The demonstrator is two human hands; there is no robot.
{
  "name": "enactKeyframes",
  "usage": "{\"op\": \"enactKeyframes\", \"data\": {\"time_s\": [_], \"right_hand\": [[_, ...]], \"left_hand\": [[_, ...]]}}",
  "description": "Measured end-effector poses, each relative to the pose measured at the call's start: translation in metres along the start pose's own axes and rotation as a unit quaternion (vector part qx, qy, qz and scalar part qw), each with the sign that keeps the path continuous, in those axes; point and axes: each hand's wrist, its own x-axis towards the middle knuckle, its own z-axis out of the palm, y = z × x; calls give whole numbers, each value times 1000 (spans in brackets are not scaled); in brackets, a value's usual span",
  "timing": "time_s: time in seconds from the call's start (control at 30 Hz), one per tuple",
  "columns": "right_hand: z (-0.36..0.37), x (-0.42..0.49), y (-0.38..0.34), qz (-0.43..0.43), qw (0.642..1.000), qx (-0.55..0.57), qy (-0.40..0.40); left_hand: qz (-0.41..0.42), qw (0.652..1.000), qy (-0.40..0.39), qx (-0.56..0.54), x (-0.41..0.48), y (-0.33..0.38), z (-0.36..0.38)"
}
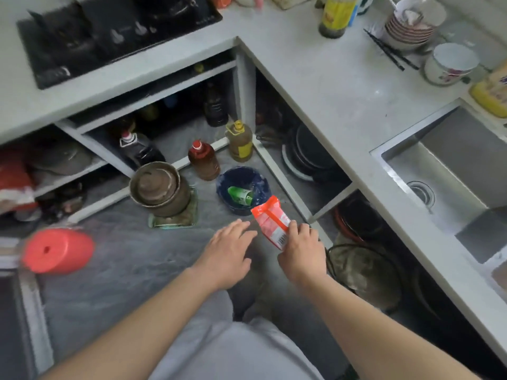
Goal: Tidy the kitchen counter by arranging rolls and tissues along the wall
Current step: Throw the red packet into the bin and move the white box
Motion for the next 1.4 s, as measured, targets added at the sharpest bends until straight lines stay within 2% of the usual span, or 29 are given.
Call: {"op": "enactKeyframes", "data": {"time_s": [0.23, 0.67, 0.93, 1.13, 1.4], "right_hand": [[-10, 92, -45, -32, 999, -21, -35], [24, 270, -134, 66, 989, -39, -129], [41, 348, -167, 92, 984, 7, -155], [32, 334, -164, 101, 978, 37, -180], [14, 209, -117, 162, 968, 85, -173]], "left_hand": [[-66, 997, -5, -39, 26, -66, -14], [-77, 992, -65, -78, 112, -203, -45], [-89, 989, -71, -94, 155, -257, -55], [-73, 988, -94, -102, 169, -264, -66], [27, 991, -118, -52, 191, -217, -95]]}}
